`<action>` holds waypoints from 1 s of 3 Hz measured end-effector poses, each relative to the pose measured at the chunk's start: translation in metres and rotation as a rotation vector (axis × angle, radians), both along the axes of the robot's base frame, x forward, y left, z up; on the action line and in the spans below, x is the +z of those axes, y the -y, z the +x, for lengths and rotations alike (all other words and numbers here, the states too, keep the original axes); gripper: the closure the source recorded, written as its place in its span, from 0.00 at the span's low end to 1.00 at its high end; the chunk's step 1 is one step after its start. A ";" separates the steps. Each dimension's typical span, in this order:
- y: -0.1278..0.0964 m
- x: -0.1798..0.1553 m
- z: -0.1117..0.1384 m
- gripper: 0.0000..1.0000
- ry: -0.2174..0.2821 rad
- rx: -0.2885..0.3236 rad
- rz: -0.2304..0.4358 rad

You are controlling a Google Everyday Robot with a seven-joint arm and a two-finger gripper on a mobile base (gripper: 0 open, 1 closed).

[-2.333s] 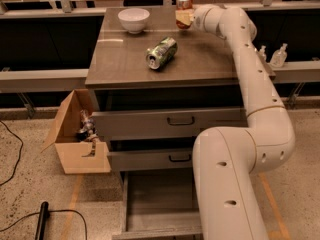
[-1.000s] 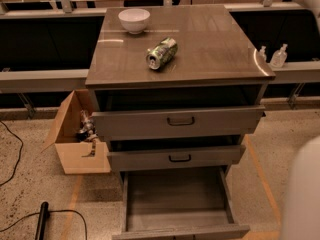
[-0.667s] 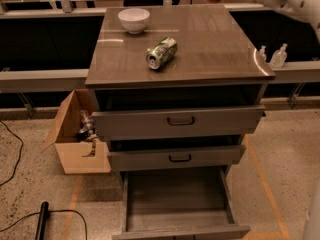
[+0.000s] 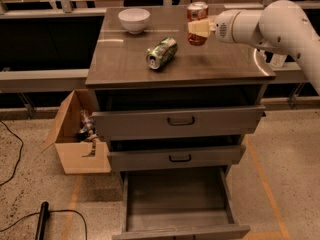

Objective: Place coke can into bottom drawer

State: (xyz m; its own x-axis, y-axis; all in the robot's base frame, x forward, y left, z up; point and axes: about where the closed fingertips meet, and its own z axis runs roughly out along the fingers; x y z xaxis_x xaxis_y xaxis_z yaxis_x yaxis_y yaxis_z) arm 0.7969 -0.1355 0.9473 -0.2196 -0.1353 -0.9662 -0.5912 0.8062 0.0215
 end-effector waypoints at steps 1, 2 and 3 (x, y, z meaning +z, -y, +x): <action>0.000 0.000 0.000 1.00 0.000 0.000 0.000; 0.002 -0.010 0.008 1.00 0.007 -0.027 0.004; 0.007 -0.022 0.026 1.00 0.029 -0.063 0.002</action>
Offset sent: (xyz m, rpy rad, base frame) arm 0.0238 -0.0123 -0.0263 0.0114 -0.0252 -0.0900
